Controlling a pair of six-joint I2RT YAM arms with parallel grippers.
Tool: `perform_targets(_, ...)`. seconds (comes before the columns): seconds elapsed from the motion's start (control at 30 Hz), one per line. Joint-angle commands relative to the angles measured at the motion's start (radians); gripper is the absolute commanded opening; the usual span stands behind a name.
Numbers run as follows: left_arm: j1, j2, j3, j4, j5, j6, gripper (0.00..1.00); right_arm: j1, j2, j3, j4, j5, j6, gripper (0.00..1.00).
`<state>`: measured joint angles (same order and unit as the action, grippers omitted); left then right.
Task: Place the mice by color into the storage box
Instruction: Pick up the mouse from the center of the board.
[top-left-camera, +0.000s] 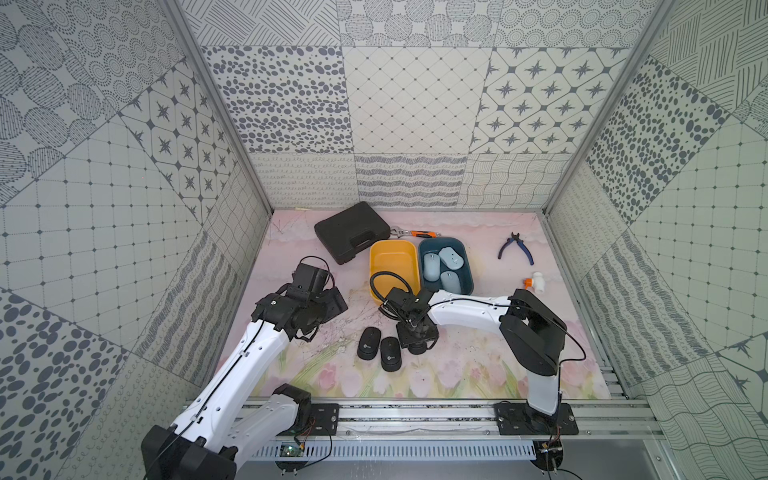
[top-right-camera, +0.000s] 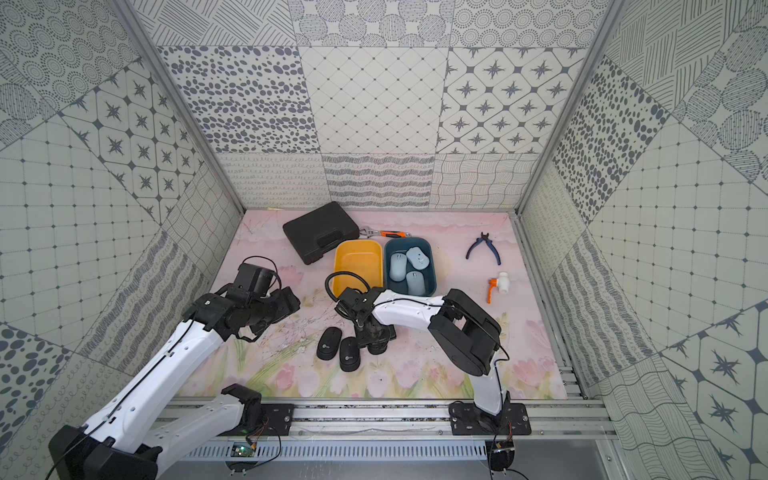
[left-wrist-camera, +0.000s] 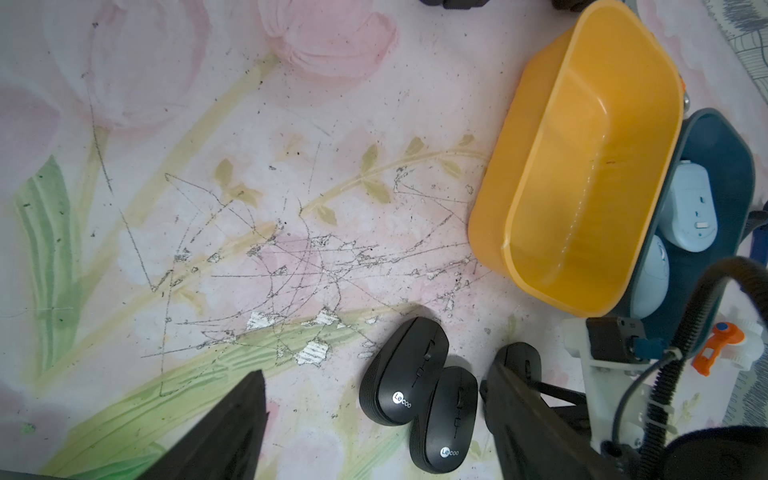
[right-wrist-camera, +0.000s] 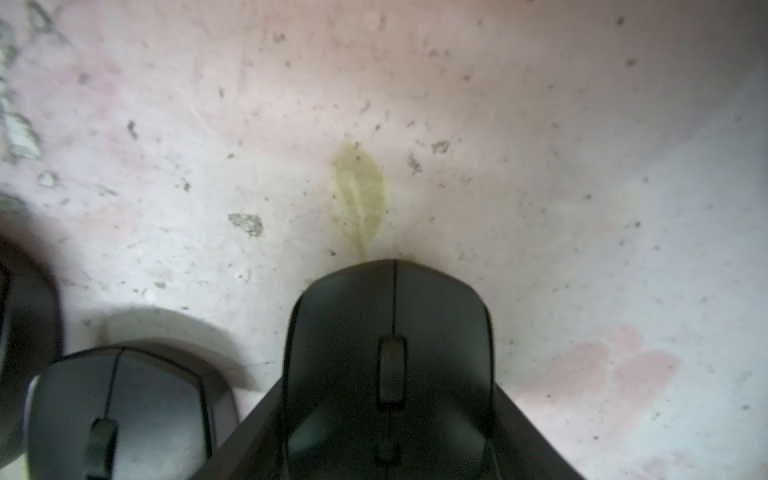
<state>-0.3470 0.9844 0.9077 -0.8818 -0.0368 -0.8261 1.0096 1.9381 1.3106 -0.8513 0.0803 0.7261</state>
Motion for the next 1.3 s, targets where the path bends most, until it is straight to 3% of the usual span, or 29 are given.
perform_targets(0.0,-0.002,0.006,0.006,-0.030,-0.024,0.022,0.87,-0.002,0.022,0.009,0.020,0.008,0.003,0.63)
perform_targets(0.1,-0.003,0.006,0.008,-0.029,-0.023,0.022,0.87,-0.001,0.015,0.000,0.018,0.010,0.002,0.57)
perform_targets(0.37,-0.002,0.011,0.007,-0.027,-0.028,0.020,0.87,0.000,-0.031,-0.009,-0.004,0.018,-0.004,0.53)
perform_targets(0.9,-0.001,0.004,-0.003,-0.026,-0.029,0.011,0.87,0.000,-0.085,0.042,-0.070,0.047,-0.022,0.56)
perform_targets(1.27,-0.001,0.002,0.004,-0.029,-0.025,0.012,0.87,-0.043,-0.086,0.367,-0.230,0.134,-0.155,0.59)
